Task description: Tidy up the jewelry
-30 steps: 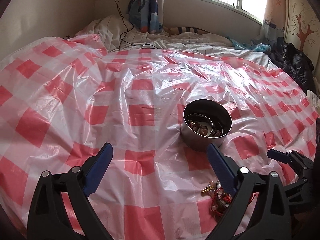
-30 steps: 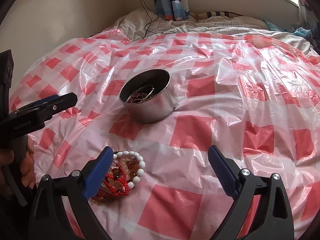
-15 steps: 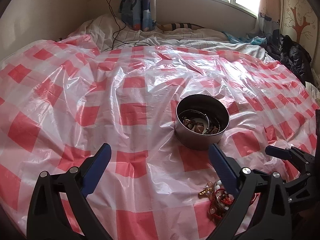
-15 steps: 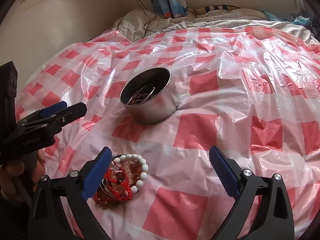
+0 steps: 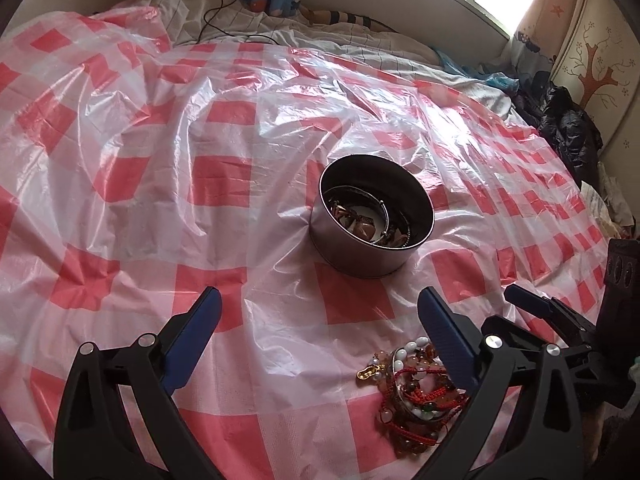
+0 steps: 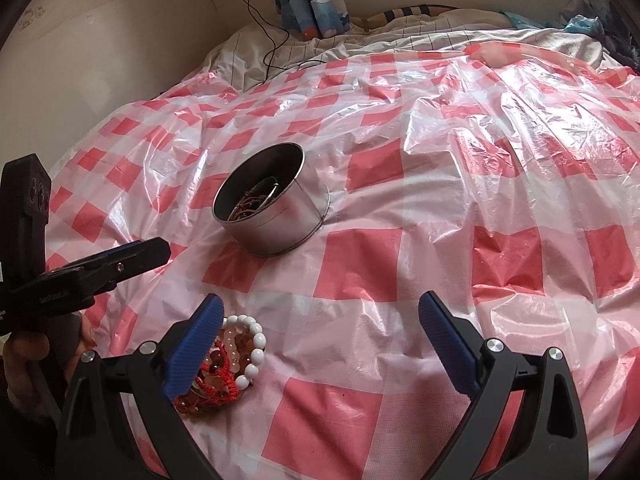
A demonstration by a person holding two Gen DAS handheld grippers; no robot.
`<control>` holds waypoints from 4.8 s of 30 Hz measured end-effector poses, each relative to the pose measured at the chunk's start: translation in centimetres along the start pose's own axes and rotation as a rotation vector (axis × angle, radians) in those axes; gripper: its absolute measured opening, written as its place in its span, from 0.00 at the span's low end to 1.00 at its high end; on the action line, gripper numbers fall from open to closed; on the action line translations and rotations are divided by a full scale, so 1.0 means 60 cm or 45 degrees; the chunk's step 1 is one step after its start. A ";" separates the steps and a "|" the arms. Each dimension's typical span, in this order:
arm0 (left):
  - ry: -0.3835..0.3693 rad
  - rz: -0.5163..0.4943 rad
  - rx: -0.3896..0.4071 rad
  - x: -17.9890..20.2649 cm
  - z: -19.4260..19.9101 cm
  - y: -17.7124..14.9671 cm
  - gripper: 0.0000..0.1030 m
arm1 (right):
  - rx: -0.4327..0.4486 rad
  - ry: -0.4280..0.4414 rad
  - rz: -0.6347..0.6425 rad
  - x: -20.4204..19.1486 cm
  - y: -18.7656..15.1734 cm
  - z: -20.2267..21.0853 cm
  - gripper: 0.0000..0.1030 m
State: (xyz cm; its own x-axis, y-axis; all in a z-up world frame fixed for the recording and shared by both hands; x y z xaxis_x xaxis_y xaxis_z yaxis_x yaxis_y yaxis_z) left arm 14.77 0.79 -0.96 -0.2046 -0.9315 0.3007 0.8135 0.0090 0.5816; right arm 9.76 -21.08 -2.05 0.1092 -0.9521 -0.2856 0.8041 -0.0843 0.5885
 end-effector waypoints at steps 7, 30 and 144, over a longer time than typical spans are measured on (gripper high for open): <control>0.000 -0.005 -0.026 0.001 -0.008 -0.002 0.92 | -0.003 0.004 -0.006 0.002 -0.001 0.001 0.91; 0.068 -0.072 0.040 0.045 0.017 0.001 0.92 | 0.102 -0.191 -0.055 0.045 -0.016 -0.025 0.92; 0.005 -0.117 -0.053 0.073 0.010 -0.047 0.93 | 0.087 -0.172 -0.080 0.052 -0.018 -0.030 0.93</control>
State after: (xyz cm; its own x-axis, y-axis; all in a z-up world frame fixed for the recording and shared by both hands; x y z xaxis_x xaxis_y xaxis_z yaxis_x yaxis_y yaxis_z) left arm 11.24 -3.11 -0.81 -0.2772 -0.9292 0.2444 0.8134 -0.0916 0.5744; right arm 10.27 -23.45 -4.93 -0.0235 -0.9748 -0.2218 0.7649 -0.1604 0.6239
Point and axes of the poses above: each gripper's, at about its wrist camera, not at the fingertips, and z roughly against the way its jaws point, x to its right, y to its top, the point moved 3 cm from there along -z, roughly the way its jaws point, and after that the axes turned 3 degrees about -y, right-handed, at the moved point
